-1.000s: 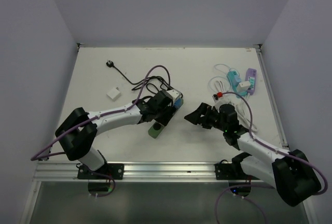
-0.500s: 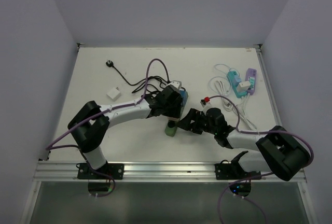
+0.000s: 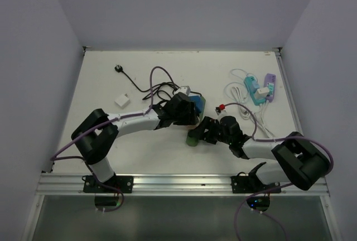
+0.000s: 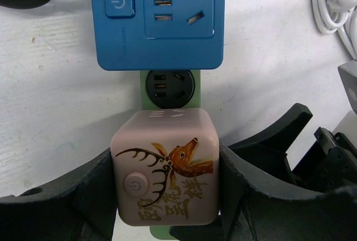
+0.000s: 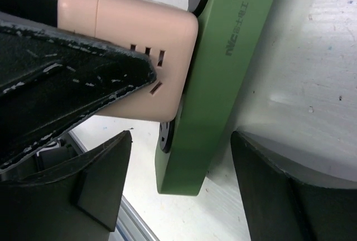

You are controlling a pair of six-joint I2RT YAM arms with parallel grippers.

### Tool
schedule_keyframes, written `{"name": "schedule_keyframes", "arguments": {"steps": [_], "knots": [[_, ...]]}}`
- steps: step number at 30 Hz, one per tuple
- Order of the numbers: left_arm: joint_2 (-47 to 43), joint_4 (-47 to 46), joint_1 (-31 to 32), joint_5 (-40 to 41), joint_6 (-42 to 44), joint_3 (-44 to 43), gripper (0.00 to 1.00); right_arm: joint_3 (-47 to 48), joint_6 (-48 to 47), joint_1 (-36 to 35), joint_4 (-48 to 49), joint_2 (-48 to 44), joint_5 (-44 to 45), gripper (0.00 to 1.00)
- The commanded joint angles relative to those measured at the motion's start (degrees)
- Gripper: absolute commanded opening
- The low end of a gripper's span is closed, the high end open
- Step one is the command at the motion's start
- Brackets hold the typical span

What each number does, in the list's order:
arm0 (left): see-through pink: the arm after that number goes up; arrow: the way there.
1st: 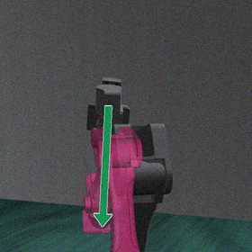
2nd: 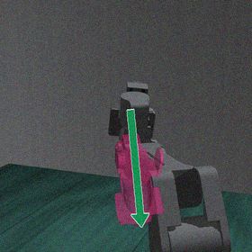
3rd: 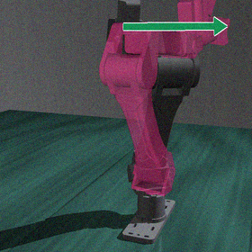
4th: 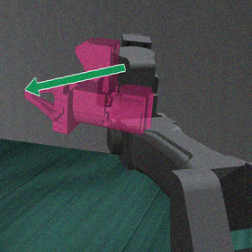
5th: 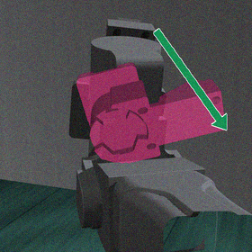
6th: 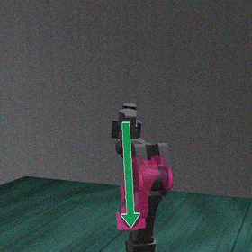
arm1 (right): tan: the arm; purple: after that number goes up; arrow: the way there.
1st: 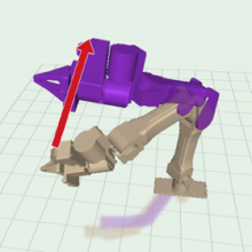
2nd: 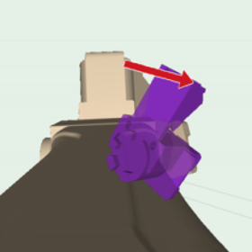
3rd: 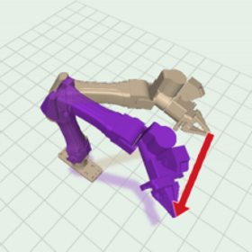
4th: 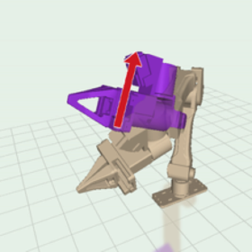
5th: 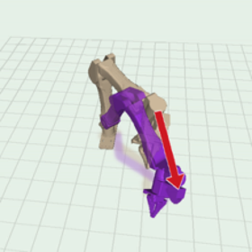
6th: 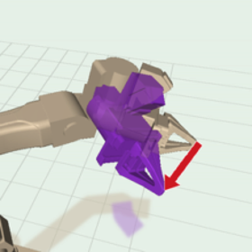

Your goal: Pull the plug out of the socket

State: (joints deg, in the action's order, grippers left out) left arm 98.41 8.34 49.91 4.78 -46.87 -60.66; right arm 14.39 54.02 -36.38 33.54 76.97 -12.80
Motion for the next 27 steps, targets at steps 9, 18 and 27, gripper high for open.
{"name": "schedule_keyframes", "arguments": {"steps": [9,18,27], "knots": [[-5.2,-14.8,-1.0,-3.6,-6.9,5.9,0.00,1.4,-0.1,-0.2,-1.7,3.1,3.6,0.48],[-9.8,-17.7,-2.0,-2.9,-9.5,11.3,0.00,1.3,0.0,-0.2,-10.1,-1.0,9.9,0.00],[-16.4,-22.0,-5.3,-3.1,-12.4,18.6,0.00,2.0,3.2,0.5,-21.0,-2.6,14.6,0.00]]}}
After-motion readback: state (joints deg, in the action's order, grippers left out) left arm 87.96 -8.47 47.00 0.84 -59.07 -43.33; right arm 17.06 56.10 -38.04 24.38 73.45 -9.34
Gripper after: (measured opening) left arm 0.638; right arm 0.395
